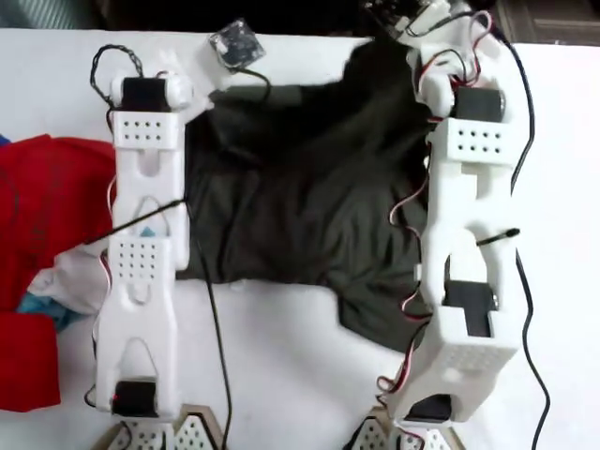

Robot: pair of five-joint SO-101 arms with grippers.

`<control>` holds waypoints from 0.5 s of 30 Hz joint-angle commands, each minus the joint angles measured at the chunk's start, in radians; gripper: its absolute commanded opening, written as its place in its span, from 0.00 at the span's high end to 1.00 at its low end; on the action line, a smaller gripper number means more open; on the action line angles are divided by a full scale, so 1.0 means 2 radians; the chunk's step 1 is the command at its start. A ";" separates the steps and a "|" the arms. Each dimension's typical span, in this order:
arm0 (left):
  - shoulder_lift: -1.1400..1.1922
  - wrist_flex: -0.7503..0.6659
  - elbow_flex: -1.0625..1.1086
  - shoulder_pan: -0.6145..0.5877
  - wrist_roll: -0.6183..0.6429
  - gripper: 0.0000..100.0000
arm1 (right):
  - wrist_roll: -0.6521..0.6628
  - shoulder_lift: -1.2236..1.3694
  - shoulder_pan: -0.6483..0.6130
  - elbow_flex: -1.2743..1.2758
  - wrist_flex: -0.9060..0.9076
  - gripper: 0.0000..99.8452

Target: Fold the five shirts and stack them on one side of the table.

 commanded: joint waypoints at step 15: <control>-0.091 -0.044 -0.019 -0.018 -0.002 0.97 | -0.002 -0.125 0.013 -0.078 -0.072 0.98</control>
